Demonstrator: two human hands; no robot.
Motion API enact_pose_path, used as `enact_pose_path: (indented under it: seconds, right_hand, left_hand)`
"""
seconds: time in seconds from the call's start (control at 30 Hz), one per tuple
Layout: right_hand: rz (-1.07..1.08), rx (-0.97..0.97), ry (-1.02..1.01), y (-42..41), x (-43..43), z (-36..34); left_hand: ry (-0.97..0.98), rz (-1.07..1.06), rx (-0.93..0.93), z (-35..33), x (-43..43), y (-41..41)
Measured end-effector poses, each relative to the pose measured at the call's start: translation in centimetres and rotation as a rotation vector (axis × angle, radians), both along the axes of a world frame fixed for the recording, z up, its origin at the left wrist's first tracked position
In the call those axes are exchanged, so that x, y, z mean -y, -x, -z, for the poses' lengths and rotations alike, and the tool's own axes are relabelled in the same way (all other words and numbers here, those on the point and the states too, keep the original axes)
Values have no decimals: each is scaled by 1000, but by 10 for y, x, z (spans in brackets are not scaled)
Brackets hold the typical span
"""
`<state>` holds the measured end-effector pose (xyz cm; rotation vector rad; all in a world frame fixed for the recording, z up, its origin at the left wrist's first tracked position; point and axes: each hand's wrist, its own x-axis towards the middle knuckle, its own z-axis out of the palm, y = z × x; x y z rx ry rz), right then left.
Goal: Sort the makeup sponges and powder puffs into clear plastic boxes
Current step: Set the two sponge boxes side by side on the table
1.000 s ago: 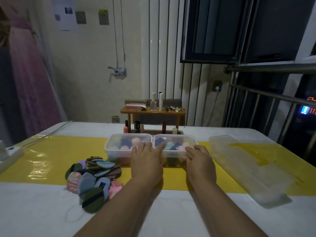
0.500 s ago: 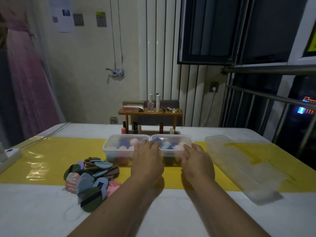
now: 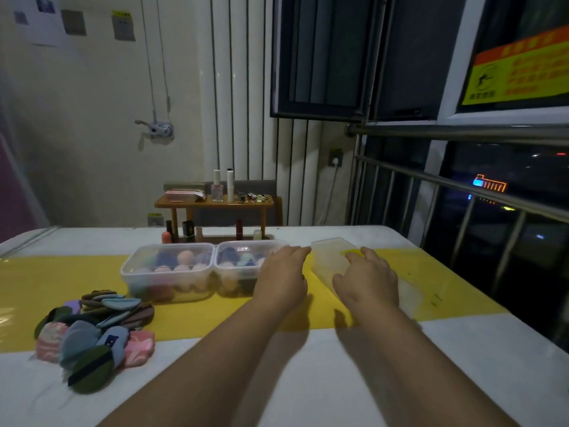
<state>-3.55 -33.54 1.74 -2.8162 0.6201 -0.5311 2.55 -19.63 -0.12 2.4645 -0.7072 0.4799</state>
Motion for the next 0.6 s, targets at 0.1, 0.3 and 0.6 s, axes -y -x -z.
enact_pose_path:
  seconds: [0.1, 0.3, 0.6]
  right_hand:
    - [33, -40, -10, 8, 17, 1]
    - [64, -183, -61, 21, 46, 5]
    - [26, -157, -116, 50, 66, -2]
  left_hand:
    - [-56, 30, 48, 0, 21, -1]
    - [-98, 115, 9, 5, 58, -3]
    - [-216, 156, 87, 22, 66, 0]
